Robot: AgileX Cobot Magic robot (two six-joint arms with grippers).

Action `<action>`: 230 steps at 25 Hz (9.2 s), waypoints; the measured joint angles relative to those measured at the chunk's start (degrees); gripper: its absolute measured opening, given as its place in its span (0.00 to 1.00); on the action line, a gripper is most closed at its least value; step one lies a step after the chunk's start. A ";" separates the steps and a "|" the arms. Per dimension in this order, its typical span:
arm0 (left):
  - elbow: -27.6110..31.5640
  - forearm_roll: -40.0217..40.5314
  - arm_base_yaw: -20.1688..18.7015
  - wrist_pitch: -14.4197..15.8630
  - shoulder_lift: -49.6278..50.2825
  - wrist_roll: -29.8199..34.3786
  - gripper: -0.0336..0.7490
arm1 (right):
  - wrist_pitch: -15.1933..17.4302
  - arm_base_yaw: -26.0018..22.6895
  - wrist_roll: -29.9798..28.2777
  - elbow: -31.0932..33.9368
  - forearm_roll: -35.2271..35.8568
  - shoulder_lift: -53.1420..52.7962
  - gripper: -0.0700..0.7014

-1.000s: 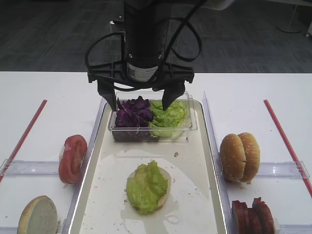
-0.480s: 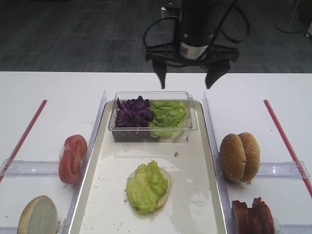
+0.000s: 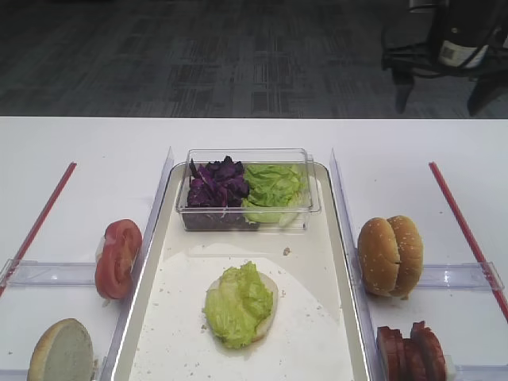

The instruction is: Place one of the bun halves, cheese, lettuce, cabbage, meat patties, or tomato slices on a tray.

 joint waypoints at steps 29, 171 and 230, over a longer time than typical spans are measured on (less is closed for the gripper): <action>0.00 0.00 0.00 0.00 0.00 0.00 0.92 | 0.12 -5.14 -6.07 0.00 2.58 0.00 0.99; 0.00 0.00 0.00 0.00 0.00 0.00 0.92 | -6.88 -5.14 -15.47 77.24 5.48 -111.89 0.99; 0.00 0.00 0.00 0.00 0.00 0.00 0.92 | -6.88 -5.14 -15.47 77.24 5.48 -111.89 0.99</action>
